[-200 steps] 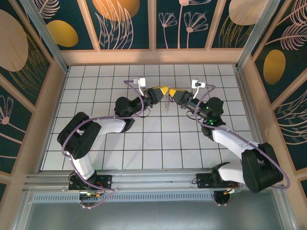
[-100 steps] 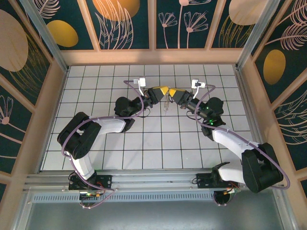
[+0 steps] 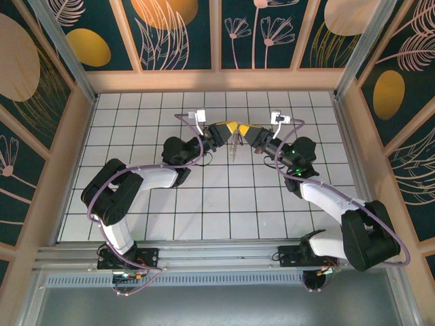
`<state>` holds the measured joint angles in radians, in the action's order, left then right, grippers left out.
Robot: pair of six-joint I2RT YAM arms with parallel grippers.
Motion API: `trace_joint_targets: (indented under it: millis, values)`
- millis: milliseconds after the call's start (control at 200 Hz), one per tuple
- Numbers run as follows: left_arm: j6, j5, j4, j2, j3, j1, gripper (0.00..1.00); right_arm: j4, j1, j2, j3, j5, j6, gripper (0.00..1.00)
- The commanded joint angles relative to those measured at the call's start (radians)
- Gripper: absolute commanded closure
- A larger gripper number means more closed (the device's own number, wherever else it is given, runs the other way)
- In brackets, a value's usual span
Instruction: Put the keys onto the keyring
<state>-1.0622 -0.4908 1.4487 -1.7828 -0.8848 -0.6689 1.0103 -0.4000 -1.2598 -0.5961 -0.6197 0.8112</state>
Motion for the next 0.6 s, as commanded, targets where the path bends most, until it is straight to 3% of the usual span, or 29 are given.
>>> trace_joint_targets:
  millis: [0,170,315,596]
  values:
    - [0.052,-0.006,-0.053,0.057,-0.02,0.012,0.94,-0.062,0.023,0.003,-0.049,-0.038,-0.057,1.0]
    - [0.103,-0.036,-0.233,0.131,-0.038,0.083,0.69,-0.207,0.078,-0.03,-0.133,-0.2,-0.141,1.0]
    - [0.171,-0.093,-0.384,0.171,-0.074,0.139,0.55,-0.367,0.095,-0.089,-0.235,-0.289,-0.246,1.0]
    - [0.398,-0.142,-0.726,0.223,-0.18,0.198,0.37,-0.488,0.162,-0.23,-0.396,-0.42,-0.306,1.0]
